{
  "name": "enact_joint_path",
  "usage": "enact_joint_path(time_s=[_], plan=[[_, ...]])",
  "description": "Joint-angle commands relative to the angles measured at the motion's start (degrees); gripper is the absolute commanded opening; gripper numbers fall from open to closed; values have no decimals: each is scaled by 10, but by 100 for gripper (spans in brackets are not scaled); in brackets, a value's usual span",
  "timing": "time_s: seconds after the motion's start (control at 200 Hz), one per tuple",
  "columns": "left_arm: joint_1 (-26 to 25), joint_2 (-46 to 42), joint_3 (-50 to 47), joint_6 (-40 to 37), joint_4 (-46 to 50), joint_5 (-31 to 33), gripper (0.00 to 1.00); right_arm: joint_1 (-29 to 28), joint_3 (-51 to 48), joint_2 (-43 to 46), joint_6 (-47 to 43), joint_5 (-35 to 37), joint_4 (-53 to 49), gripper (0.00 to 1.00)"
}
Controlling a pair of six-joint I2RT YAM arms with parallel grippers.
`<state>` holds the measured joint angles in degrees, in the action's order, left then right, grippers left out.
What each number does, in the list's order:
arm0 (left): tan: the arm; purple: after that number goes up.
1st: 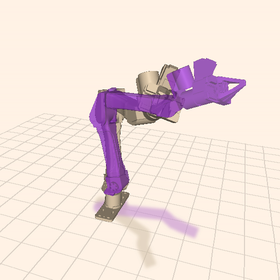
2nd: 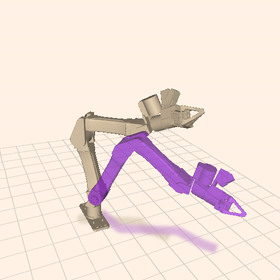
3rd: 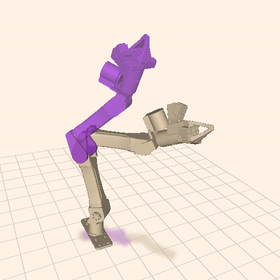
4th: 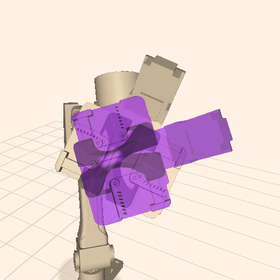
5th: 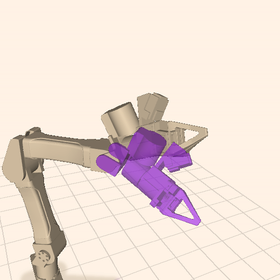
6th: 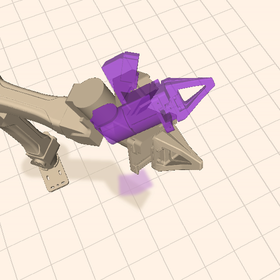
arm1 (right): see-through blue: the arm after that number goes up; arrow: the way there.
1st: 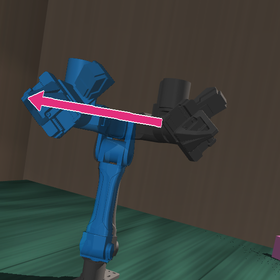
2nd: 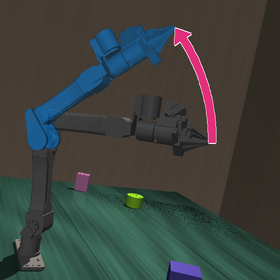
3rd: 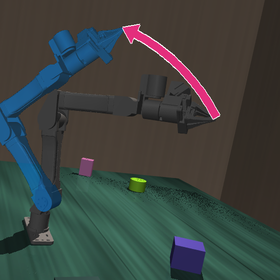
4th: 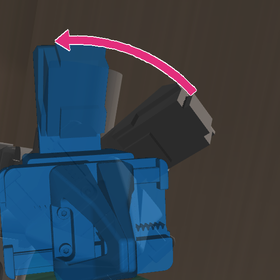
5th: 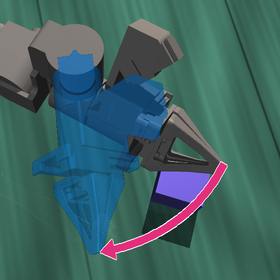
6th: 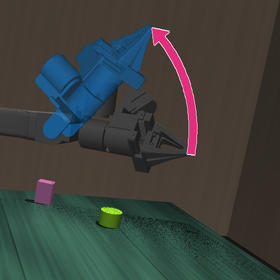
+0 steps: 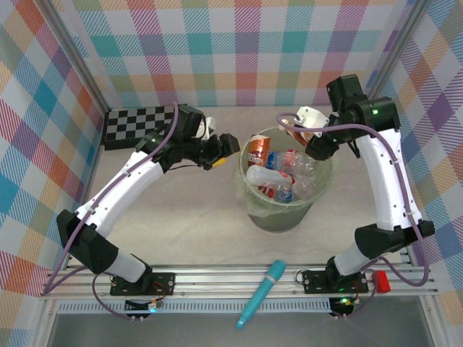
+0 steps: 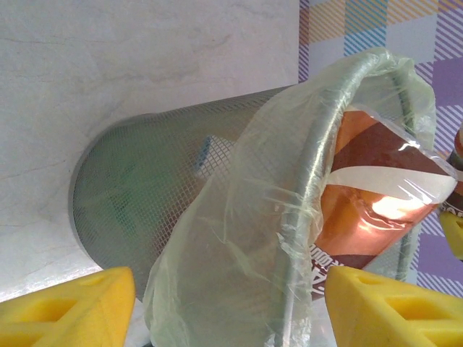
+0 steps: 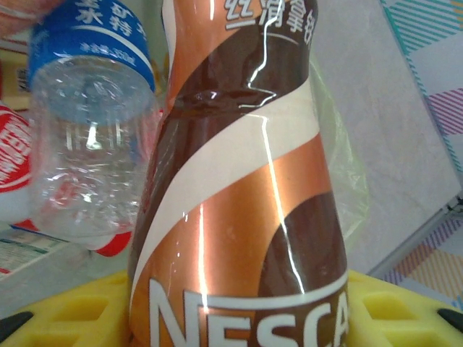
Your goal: Put the plastic bottles in the bin
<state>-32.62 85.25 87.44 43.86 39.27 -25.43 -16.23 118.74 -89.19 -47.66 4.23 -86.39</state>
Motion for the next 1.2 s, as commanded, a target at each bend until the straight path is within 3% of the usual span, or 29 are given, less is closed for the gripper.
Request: enact_joint_path(time_s=[0.0, 0.315, 0.385, 0.455, 0.475, 0.505, 0.52, 0.535, 0.835, 0.905, 0.985, 1.195], plan=[[-5, 4, -4, -6, 4, 3, 69, -10, -13, -3, -36, 22, 18, 22], [-9, 11, -12, -3, 2, -1, 68, -43, -19, -42, -58, 50, 1, 33], [-9, 12, -12, -3, 2, -1, 67, -48, -28, -40, -63, 51, -5, 57], [-9, 15, -9, -4, 2, -2, 67, -52, -35, -34, -65, 51, -2, 69], [-9, 16, -9, -4, 1, -3, 67, -52, -36, -32, -66, 51, -2, 82], [-8, 17, -8, -4, 1, -5, 67, -53, -36, -29, -67, 49, -1, 86], [-8, 18, -8, -4, 1, -5, 67, -53, -36, -27, -66, 47, 1, 97], [-9, 19, -8, -4, 1, -6, 67, -53, -35, -25, -66, 46, 2, 100], [-11, 29, -1, -1, -6, -10, 64, -47, -1, 29, -7, 20, 65, 99], [-12, 28, -2, 0, -7, -9, 63, -35, -17, 40, 25, 31, 83, 92], [-13, 29, -4, 0, -8, -10, 62, -14, -42, 51, 63, 44, 115, 75], [-15, 25, -10, -2, -6, -7, 62, 20, -66, 43, 109, 86, 150, 71]])
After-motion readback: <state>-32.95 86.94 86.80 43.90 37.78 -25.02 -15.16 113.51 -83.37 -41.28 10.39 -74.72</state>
